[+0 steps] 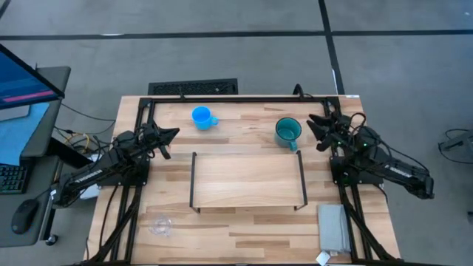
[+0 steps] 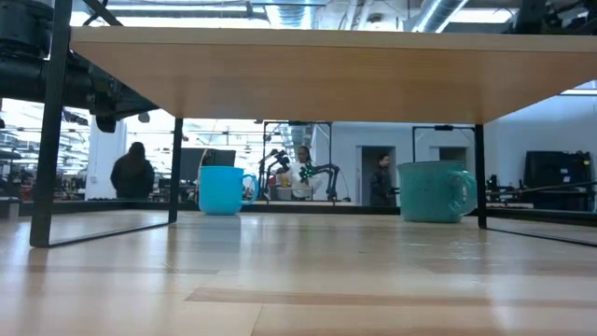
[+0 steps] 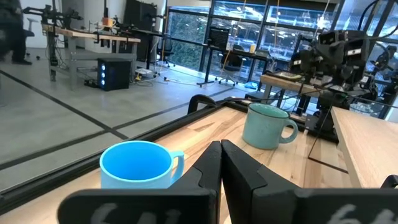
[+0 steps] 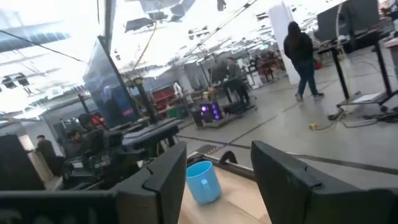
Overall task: Stack small to large cups/mugs on shelf
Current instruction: Put the green mug on the shelf
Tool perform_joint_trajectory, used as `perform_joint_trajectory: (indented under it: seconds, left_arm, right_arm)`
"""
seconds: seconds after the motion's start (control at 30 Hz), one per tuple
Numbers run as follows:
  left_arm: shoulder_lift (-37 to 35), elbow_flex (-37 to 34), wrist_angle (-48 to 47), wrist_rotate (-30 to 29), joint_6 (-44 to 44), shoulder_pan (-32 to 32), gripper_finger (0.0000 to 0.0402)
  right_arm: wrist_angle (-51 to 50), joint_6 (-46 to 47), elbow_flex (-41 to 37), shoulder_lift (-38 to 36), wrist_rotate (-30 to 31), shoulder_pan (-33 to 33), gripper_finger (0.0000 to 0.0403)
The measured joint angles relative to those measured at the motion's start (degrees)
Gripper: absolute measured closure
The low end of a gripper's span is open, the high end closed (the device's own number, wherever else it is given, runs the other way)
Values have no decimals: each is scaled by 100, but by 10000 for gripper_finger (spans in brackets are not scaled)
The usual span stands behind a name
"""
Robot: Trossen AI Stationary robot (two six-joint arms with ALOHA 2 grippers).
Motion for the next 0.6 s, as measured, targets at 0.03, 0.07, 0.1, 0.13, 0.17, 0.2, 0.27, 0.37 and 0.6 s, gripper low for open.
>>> perform_joint_trajectory:
  seconds: [0.03, 0.07, 0.1, 0.13, 0.17, 0.2, 0.27, 0.37, 0.6]
  left_arm:
    - [0, 0, 0, 0, 0, 0, 401]
    - [1, -1, 0, 0, 0, -1, 401]
    - [0, 0, 0, 0, 0, 0, 401]
    - [0, 0, 2, 0, 0, -2, 401]
    - [0, 0, 0, 0, 0, 0, 401]
    - [2, -2, 0, 0, 0, -2, 401]
    - [2, -1, 0, 0, 0, -2, 401]
    - [0, 0, 0, 0, 46, 0, 401]
    - [0, 0, 0, 0, 167, 0, 401]
  right_arm:
    - [-164, -8, 136, 11, 1, -18, 204]
    - [-380, -10, 282, 33, 0, -31, 206]
    - [-612, -18, 421, 69, 2, -38, 208]
    - [-858, -64, 583, 133, 3, -38, 210]
    - [-1089, -124, 758, 213, 4, -36, 212]
    - [-1306, -162, 941, 294, 4, -36, 214]
    - [-1694, -207, 1355, 529, 4, -36, 219]
    - [-2277, -446, 1983, 1009, 8, -31, 225]
    - [-3520, -1221, 3441, 2466, 340, -31, 237]
